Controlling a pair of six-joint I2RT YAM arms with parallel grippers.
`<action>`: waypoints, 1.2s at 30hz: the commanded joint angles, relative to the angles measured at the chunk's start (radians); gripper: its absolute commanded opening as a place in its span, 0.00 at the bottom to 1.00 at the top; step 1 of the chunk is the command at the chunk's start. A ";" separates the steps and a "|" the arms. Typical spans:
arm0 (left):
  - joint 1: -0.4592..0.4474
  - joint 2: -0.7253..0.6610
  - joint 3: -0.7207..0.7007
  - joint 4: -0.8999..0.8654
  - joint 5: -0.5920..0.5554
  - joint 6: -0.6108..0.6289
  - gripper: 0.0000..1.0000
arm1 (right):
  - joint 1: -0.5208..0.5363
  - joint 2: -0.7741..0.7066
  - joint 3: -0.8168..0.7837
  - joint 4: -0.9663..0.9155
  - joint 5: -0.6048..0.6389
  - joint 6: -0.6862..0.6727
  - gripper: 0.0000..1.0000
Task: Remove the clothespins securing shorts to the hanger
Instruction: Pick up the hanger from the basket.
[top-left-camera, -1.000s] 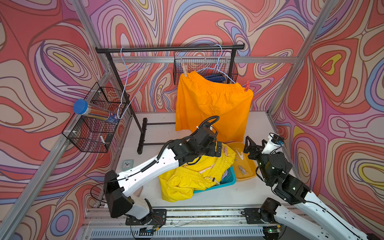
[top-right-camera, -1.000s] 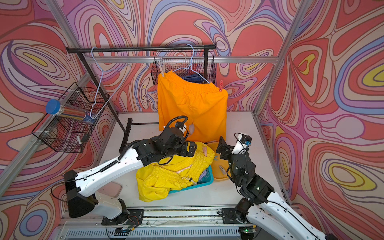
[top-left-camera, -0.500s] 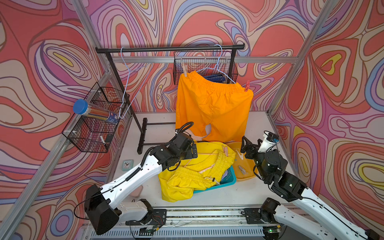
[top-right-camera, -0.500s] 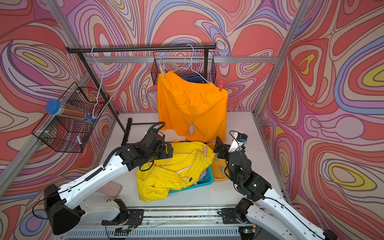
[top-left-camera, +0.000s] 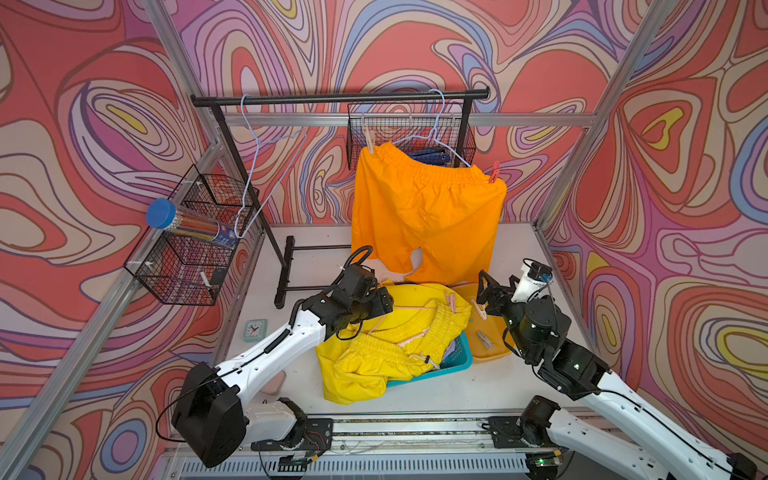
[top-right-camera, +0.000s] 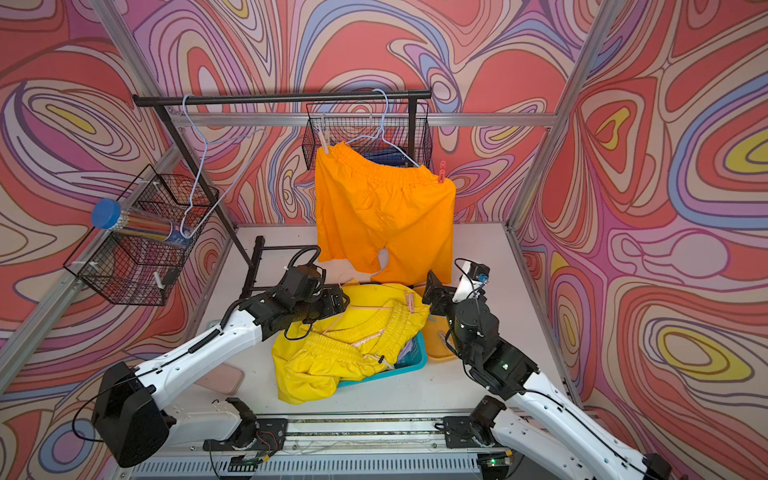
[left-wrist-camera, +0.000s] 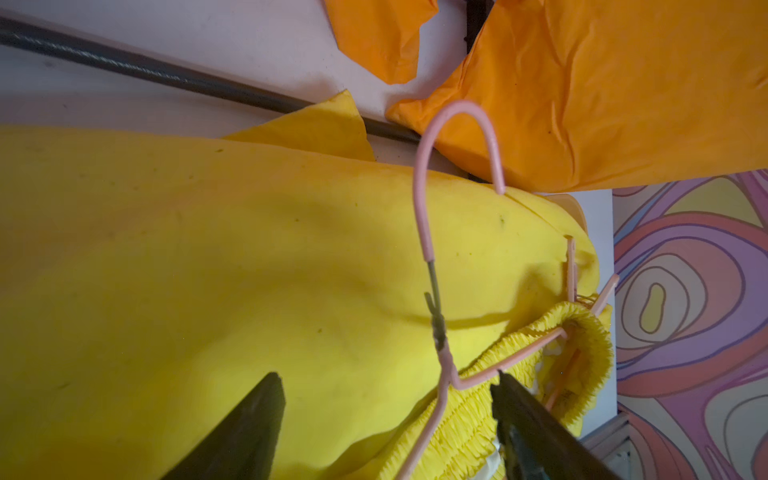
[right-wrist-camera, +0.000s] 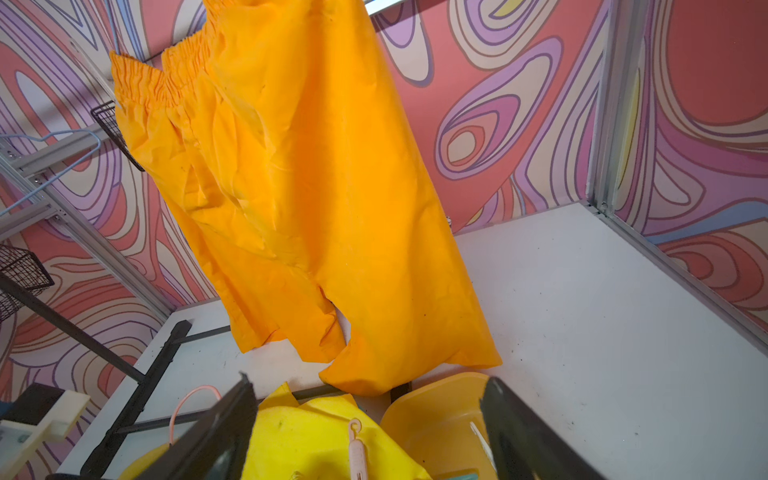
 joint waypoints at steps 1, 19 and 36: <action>0.027 0.044 -0.016 0.145 0.103 -0.060 0.73 | -0.002 0.033 0.030 0.002 -0.017 0.015 0.87; 0.050 0.143 -0.035 0.402 0.312 -0.111 0.37 | -0.002 0.055 0.028 0.008 -0.034 0.021 0.86; 0.052 0.153 0.036 0.362 0.439 -0.023 0.08 | -0.002 0.076 0.047 -0.012 -0.090 0.004 0.86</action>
